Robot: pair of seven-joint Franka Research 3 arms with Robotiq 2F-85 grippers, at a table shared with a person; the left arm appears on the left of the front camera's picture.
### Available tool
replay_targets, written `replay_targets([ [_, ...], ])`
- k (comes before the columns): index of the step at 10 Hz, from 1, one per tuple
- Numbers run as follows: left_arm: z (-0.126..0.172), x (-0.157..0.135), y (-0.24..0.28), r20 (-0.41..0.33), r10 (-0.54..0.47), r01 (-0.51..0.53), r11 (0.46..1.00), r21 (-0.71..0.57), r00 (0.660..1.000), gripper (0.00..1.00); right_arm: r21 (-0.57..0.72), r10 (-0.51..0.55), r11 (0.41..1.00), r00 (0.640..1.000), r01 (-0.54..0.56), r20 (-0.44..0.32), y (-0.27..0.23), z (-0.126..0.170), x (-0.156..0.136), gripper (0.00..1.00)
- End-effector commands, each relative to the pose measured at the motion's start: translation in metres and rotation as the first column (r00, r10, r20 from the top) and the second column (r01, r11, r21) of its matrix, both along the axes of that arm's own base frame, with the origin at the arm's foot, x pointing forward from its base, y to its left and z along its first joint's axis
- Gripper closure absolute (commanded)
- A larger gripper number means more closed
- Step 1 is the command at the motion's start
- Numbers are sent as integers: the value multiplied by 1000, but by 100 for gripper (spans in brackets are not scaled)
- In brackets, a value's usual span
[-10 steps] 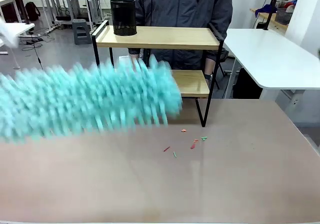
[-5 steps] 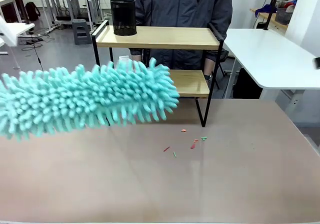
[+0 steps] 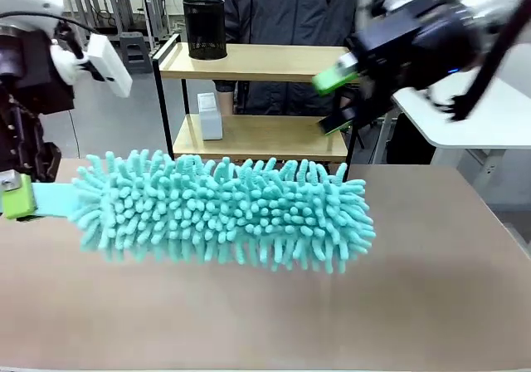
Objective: Clean the shelf.
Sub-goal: Hand the Duster back to the human.
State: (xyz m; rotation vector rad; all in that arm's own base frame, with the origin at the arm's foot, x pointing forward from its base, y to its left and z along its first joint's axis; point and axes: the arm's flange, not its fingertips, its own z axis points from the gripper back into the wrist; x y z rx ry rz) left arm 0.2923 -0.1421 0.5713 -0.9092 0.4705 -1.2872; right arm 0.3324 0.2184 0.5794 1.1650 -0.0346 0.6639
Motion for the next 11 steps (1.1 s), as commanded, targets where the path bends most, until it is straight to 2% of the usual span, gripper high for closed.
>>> replay_targets([
  [1, 7, 9, 6, -13, -18, 17, 999, -27, 1000, 88, -70, 134, 988, 991, -135, -25, 23, -4, 3, 0],
  [2, 7, 10, 5, -18, -35, 34, 999, -35, 999, 88, -93, 208, 973, 977, -211, -39, 37, -14, -3, 0],
  [4, 2, 16, 4, -37, -24, 23, 999, -36, 999, 88, -126, 369, 916, 924, -380, -101, 51, -19, -21, 0],
  [5, 2, 18, 5, -39, -15, 14, 999, -36, 999, 88, -133, 406, 898, 906, -420, -121, 51, -18, -27, 0],
  [8, 1, 20, 5, -41, -3, 2, 999, -40, 999, 88, -190, 442, 868, 889, -458, -123, 49, -20, -35, 0],
  [9, 2, 19, 4, -38, -7, 5, 999, -45, 999, 88, -200, 442, 867, 889, -457, -116, 49, -20, -35, 17],
  [10, 2, 18, 4, -38, -15, 13, 999, -46, 999, 88, -189, 450, 865, 885, -465, -118, 49, -21, -35, 59],
  [11, 2, 17, 3, -40, -15, 13, 999, -49, 999, 88, -190, 456, 861, 882, -472, -122, 50, -22, -36, 76],
])
